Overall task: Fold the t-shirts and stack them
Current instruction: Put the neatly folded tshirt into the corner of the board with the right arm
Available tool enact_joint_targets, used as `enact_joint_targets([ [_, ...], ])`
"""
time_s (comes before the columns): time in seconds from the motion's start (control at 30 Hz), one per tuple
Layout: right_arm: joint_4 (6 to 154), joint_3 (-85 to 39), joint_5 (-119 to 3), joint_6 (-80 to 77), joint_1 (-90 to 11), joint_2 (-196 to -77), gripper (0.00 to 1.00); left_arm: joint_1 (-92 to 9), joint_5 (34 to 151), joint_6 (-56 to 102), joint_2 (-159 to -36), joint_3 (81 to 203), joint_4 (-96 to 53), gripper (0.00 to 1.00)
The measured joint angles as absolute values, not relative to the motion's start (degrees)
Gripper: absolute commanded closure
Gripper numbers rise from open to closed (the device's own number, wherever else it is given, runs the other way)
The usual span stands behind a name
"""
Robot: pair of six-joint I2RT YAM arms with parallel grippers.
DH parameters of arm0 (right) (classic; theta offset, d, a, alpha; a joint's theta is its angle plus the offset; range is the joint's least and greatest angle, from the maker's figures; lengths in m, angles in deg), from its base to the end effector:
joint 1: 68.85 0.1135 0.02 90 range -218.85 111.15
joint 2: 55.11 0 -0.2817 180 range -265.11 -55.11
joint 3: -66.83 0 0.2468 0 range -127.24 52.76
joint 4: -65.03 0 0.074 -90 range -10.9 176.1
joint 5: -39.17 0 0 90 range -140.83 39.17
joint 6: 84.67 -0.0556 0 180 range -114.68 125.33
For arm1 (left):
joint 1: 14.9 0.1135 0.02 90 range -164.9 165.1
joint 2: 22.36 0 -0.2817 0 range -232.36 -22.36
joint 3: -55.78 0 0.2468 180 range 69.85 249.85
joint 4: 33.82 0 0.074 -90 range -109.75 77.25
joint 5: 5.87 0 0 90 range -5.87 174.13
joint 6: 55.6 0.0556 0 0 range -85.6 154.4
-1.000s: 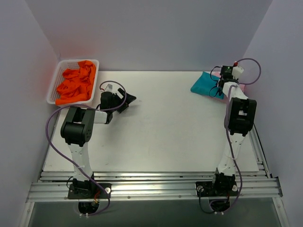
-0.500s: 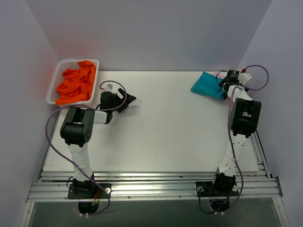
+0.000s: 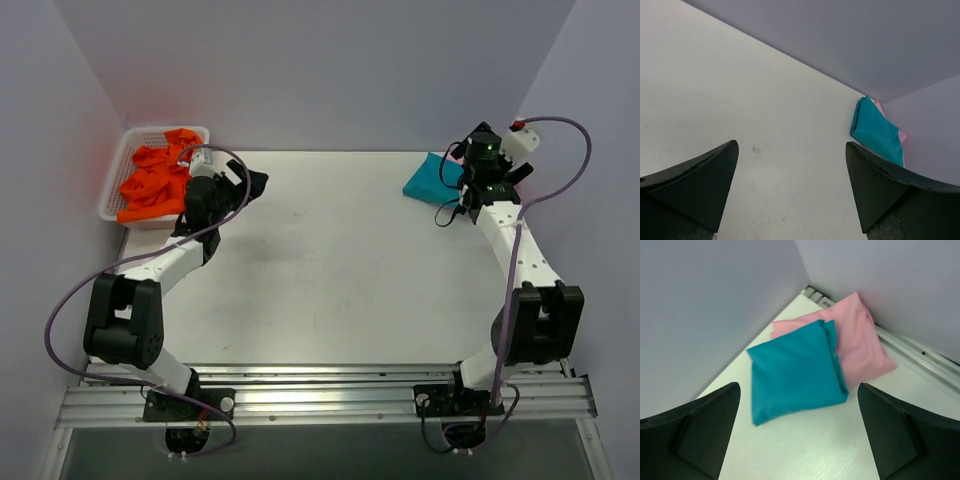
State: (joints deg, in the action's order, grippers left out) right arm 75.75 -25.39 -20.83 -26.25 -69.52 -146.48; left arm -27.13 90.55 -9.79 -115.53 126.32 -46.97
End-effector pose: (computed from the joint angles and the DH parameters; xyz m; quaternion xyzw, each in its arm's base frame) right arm 0.3935 -0.0324 0.3778 0.3653 0.6639 -0.0252 0.6520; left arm 0.3807 -0.0889 0.2785 -0.1750 0.7424 -0.3427 0.5484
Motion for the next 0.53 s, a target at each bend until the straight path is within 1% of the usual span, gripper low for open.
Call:
enact_joint_targets([
  [0.17, 75.4, -15.6, -19.0, -28.9, -59.9, -135.7, 0.00, -29.6, 83.4, -7.6, -106.9, 123.4, -41.3, 0.03],
  [0.3, 77.2, -3.1, -16.1, -31.4, -46.9, -129.8, 0.00, -35.3, 76.4, -6.3, -99.6, 118.0, -36.1, 0.03],
  [0.37, 78.9, 1.2, -15.1, -32.7, -40.4, -127.5, 0.00, -39.0, 73.1, -5.7, -95.2, 115.0, -33.3, 0.03],
  [0.53, 84.4, 3.2, -9.0, -36.0, -28.5, -122.0, 0.00, -42.3, 67.2, -4.6, -87.2, 112.7, -27.0, 0.03],
])
